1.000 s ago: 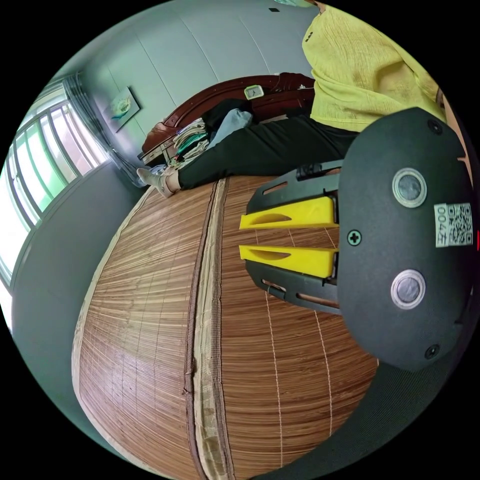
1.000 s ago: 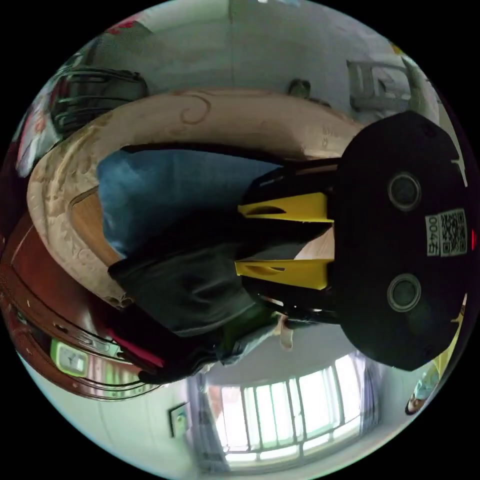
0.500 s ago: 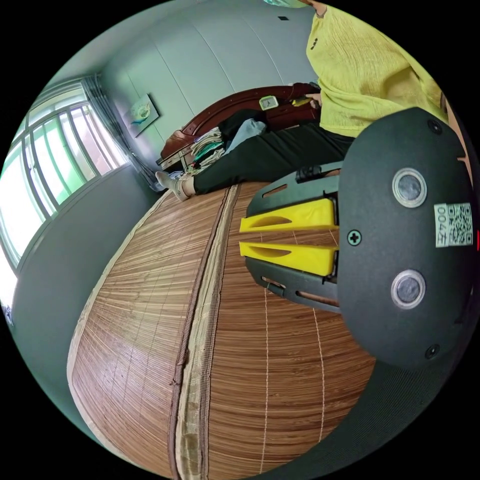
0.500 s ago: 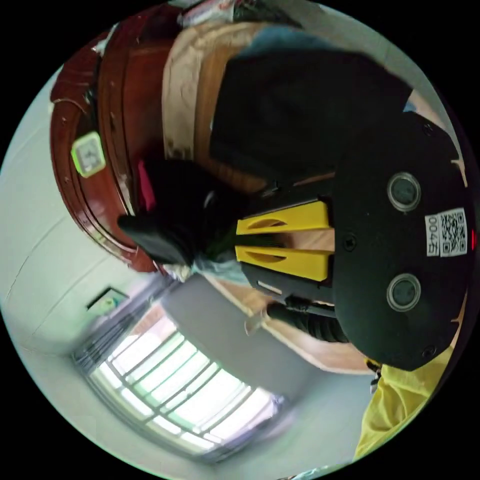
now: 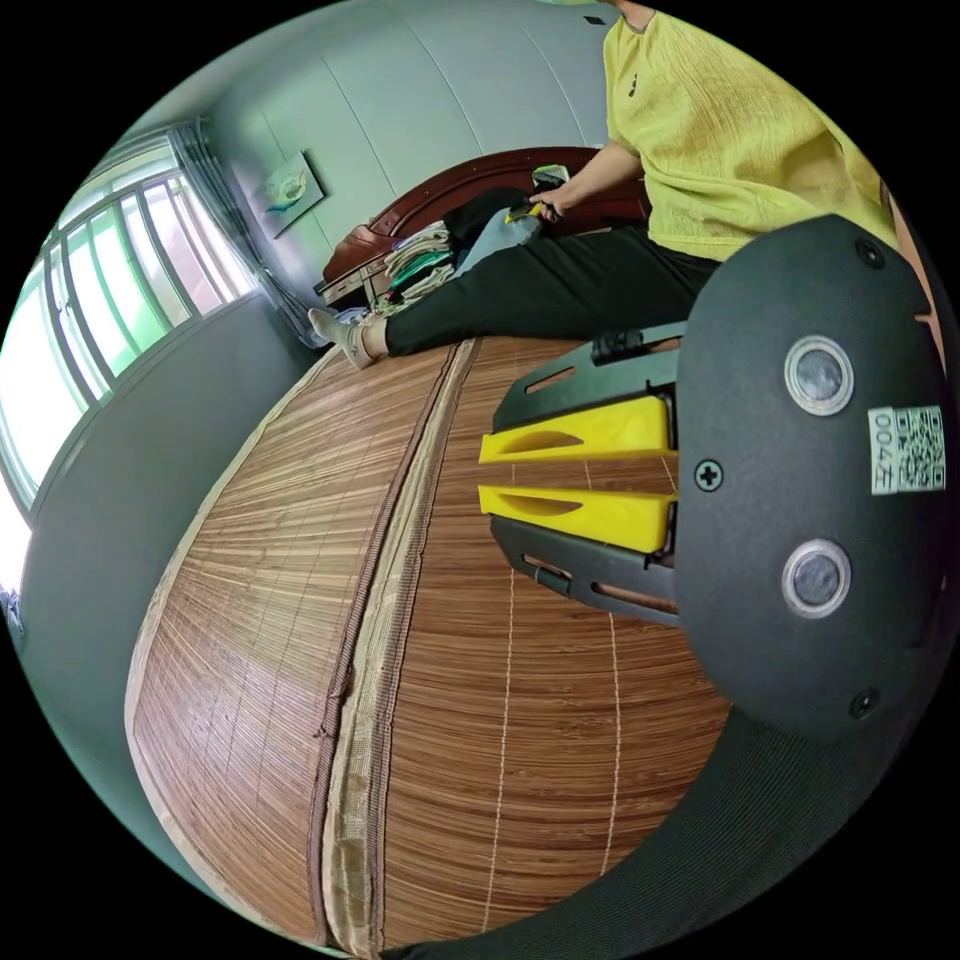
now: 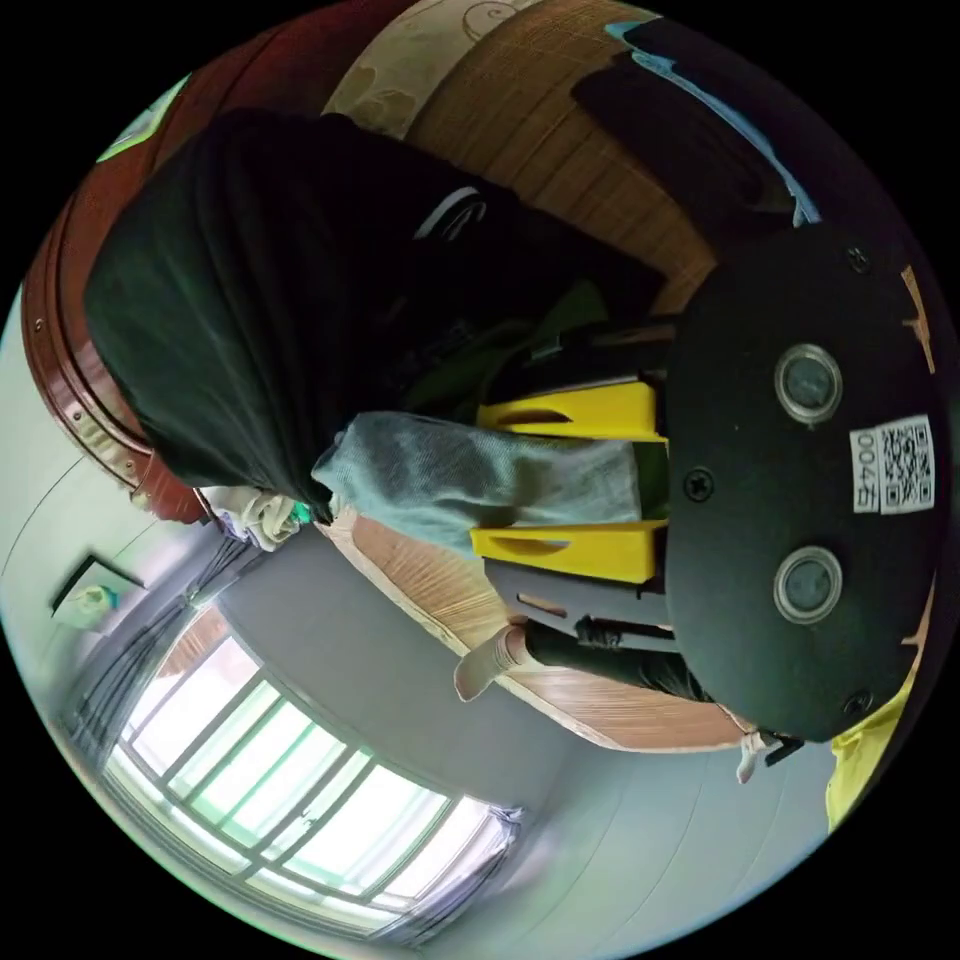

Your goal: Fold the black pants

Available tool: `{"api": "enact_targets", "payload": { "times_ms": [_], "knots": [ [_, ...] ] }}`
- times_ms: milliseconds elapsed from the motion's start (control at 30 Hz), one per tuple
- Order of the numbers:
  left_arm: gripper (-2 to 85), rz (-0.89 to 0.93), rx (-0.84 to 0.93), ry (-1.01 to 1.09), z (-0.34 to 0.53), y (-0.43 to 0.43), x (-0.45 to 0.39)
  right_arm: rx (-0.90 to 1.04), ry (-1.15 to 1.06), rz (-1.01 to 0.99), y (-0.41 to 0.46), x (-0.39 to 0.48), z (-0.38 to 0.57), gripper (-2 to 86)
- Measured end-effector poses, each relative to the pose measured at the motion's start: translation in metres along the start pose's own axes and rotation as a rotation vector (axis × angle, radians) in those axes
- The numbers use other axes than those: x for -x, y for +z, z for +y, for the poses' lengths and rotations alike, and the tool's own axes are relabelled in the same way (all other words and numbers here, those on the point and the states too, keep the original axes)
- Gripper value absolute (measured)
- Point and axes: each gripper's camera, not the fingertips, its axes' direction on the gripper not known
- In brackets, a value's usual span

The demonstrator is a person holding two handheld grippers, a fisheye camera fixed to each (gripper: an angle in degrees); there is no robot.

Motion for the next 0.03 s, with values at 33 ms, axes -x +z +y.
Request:
{"api": "enact_targets", "payload": {
  "times_ms": [33],
  "knots": [
    [2.2,-0.010,0.013,0.005,-0.0009,0.0034,-0.0028,0.012,0.007,-0.015,-0.0067,0.0058,-0.0025,9.6]
  ]
}}
